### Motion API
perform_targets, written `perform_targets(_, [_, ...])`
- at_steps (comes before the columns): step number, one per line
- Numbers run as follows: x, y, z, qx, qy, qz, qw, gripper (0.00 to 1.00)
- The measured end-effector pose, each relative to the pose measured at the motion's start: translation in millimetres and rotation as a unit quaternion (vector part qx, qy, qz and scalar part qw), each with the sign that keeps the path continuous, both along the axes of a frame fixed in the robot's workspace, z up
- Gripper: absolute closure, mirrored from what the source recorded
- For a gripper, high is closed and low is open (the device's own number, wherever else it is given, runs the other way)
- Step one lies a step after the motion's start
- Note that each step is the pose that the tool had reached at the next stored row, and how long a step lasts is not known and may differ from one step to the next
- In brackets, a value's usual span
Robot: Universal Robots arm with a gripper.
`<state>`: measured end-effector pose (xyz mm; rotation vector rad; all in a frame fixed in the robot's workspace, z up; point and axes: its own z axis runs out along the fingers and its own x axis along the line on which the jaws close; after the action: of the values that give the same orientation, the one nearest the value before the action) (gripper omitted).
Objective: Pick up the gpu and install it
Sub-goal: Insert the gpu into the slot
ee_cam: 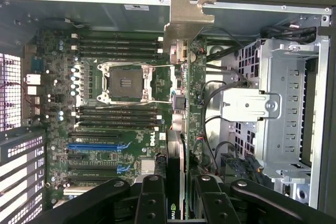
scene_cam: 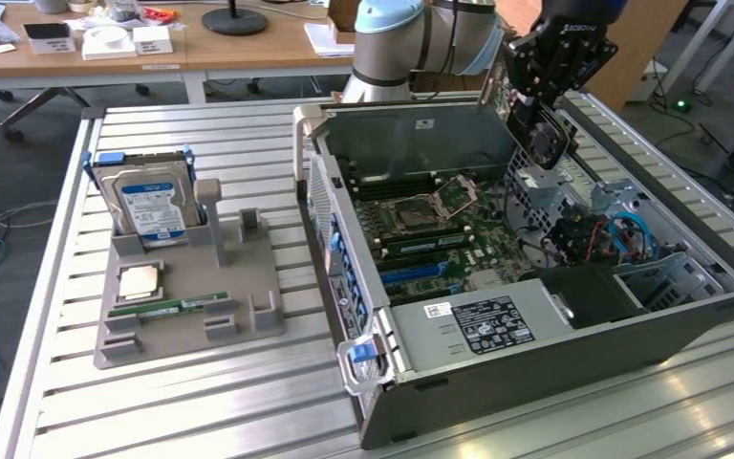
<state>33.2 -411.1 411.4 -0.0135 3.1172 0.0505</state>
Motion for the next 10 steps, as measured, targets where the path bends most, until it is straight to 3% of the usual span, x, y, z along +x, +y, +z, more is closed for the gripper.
perform_targets(10, [0.0, 0.0, 0.0, 0.0, 0.0, 0.002, 1.0, 0.74])
